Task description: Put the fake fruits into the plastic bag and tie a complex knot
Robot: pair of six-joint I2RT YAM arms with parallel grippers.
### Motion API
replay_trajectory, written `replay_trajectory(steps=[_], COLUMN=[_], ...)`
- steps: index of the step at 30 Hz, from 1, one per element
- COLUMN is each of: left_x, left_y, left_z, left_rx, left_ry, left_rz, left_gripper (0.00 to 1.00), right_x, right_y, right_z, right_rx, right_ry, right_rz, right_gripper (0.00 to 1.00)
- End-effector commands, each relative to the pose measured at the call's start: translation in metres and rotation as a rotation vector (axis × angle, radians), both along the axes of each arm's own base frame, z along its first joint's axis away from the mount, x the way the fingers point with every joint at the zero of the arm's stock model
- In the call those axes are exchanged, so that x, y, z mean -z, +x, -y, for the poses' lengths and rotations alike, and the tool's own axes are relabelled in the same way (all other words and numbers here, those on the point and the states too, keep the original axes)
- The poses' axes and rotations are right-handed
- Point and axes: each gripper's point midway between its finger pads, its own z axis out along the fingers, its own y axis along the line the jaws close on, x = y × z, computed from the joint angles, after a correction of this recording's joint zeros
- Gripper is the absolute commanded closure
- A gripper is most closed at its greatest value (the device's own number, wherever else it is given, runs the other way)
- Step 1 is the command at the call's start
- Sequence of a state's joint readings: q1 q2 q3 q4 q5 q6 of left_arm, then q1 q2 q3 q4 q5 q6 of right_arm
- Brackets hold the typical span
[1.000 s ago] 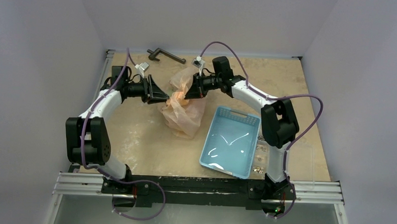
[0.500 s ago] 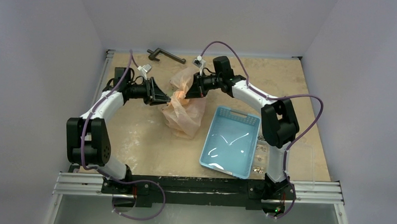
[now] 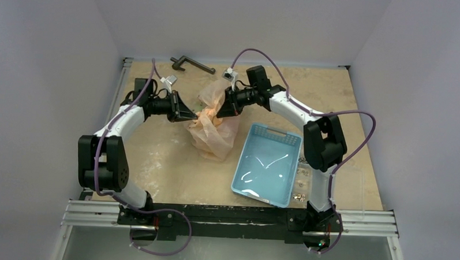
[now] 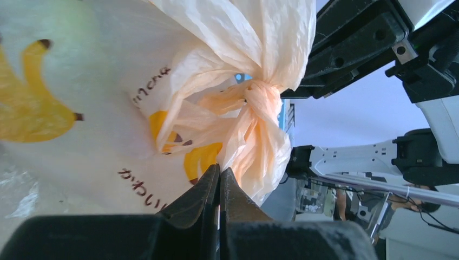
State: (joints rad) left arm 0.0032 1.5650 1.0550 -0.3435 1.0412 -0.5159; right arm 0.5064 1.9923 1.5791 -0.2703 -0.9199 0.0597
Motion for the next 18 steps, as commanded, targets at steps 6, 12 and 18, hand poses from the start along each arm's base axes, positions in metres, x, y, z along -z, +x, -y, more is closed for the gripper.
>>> replay_trajectory(steps=[6, 12, 18], left_x=[-0.015, -0.007, 0.005], left_y=[0.022, 0.027, 0.026], left_z=[-0.054, -0.08, -0.097], left_rx=[-0.191, -0.248, -0.281], left_ry=[0.157, 0.289, 0.38], left_rz=[0.087, 0.097, 0.071], left_gripper=[1.0, 1.0, 1.0], right_x=[-0.02, -0.032, -0.012], right_y=[0.027, 0.041, 0.042], right_z=[0.064, 0.078, 0.101], right_rx=[-0.025, -0.039, -0.092], right_ry=[-0.263, -0.353, -0.465], right_rz=[0.35, 0.479, 0.528], right_gripper=[1.0, 1.0, 1.0])
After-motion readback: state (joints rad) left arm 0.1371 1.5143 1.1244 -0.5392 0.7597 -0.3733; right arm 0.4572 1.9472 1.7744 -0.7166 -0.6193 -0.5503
